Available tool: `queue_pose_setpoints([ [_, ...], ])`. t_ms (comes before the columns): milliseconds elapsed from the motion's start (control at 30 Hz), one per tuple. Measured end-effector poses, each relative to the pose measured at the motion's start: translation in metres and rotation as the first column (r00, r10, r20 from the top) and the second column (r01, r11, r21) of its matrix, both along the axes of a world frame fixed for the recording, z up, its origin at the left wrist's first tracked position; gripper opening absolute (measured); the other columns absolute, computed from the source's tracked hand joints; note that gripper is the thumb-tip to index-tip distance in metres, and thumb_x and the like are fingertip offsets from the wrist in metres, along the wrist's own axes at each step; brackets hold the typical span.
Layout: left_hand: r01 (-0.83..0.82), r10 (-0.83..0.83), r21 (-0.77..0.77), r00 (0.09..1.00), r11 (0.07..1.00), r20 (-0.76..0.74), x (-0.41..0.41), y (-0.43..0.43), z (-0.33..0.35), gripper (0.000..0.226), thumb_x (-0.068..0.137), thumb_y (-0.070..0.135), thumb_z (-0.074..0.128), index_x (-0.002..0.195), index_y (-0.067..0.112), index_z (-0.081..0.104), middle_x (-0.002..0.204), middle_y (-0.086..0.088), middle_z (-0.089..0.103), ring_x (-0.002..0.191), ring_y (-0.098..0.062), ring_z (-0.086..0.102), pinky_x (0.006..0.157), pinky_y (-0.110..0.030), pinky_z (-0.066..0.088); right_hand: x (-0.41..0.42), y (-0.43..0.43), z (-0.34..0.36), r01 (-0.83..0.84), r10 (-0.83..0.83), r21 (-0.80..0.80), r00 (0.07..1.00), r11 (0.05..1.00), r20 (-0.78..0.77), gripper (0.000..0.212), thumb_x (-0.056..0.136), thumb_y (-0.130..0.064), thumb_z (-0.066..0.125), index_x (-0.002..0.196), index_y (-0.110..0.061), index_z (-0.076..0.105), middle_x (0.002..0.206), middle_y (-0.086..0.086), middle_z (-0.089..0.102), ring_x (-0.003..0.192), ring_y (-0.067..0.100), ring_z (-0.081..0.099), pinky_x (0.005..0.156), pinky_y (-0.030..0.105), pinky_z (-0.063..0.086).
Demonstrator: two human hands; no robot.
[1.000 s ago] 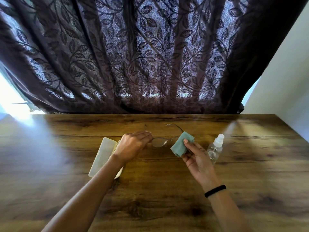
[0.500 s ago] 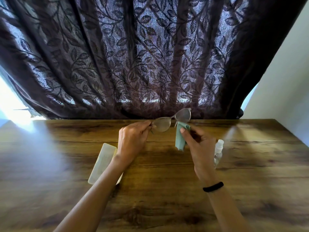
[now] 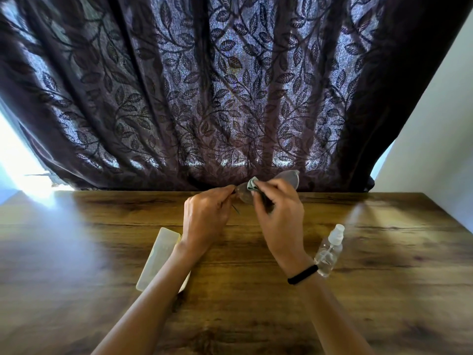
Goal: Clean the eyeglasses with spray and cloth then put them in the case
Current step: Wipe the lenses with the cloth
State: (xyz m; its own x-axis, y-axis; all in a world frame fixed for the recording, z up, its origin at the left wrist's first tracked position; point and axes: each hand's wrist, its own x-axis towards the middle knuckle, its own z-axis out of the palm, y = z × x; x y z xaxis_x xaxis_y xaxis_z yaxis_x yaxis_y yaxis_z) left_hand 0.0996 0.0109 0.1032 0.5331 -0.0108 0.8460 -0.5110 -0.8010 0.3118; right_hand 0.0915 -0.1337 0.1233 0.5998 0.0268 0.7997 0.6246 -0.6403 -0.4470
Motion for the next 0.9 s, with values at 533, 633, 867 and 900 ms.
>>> queue_pose_setpoints([
  [533,-0.020,0.021,-0.039,1.000,0.999,0.015,0.007,0.011,0.000,0.018,0.079,0.012,0.068,0.095,0.006,0.072,0.087,-0.006,0.074,0.074,-0.017,0.070,0.060,-0.028,0.057,-0.006,-0.009,-0.009,-0.008,0.018,-0.115,0.996,0.993,0.090,0.026,0.086,-0.005,0.059,0.111,-0.002,0.065,0.089,0.007,0.059,0.081,0.016,0.053,0.072,0.019,0.043],
  [633,-0.015,0.016,-0.042,1.000,0.999,0.023,0.006,0.010,0.000,0.018,0.079,0.012,0.070,0.095,0.006,0.073,0.087,-0.006,0.074,0.074,-0.016,0.070,0.060,-0.027,0.057,-0.004,-0.014,-0.009,0.020,-0.012,-0.083,0.994,0.996,0.105,0.027,0.084,-0.002,0.061,0.110,-0.001,0.065,0.089,0.008,0.059,0.081,0.017,0.054,0.073,0.019,0.043],
  [867,-0.013,0.011,0.036,0.998,0.999,0.068,0.001,0.001,0.007,0.016,0.078,0.006,0.068,0.092,0.003,0.073,0.086,-0.009,0.074,0.074,-0.019,0.071,0.057,-0.029,0.057,-0.012,0.004,-0.007,-0.077,0.097,-0.192,0.991,0.978,0.096,0.026,0.086,-0.003,0.060,0.112,0.000,0.064,0.090,0.008,0.061,0.082,0.020,0.056,0.072,0.024,0.046],
  [900,-0.013,0.010,0.045,0.998,0.999,0.067,-0.001,0.001,0.008,0.016,0.078,0.006,0.066,0.093,0.004,0.073,0.086,-0.008,0.074,0.074,-0.020,0.071,0.057,-0.028,0.057,-0.013,0.006,-0.006,-0.079,0.101,-0.205,0.990,0.976,0.098,0.026,0.086,-0.003,0.059,0.111,0.000,0.064,0.090,0.008,0.061,0.082,0.021,0.056,0.071,0.025,0.047],
])
